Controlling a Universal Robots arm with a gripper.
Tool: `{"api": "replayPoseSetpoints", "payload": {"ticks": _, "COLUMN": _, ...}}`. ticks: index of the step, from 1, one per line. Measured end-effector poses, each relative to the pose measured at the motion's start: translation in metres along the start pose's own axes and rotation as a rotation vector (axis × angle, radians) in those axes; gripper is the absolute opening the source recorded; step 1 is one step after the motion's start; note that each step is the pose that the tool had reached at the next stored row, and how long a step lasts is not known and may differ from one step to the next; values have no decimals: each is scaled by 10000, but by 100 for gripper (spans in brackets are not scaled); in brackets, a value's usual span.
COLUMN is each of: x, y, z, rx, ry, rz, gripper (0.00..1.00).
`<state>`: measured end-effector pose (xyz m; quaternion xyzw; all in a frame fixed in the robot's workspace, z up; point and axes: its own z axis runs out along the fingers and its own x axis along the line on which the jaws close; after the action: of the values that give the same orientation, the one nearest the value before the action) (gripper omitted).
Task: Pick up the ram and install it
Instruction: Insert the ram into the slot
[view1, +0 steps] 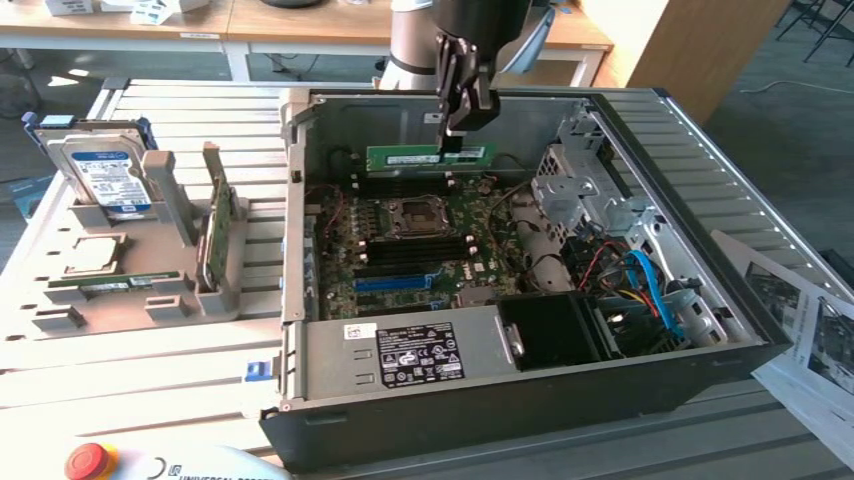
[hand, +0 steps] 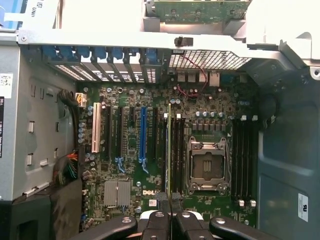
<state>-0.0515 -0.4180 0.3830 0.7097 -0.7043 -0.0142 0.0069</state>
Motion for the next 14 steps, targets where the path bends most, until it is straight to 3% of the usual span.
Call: {"api": "replayPoseSetpoints", "payload": {"ticks": 14, "x": 2, "y": -4, "z": 158, "rx": 0, "ry": 0, "rz": 0, "gripper": 12}}
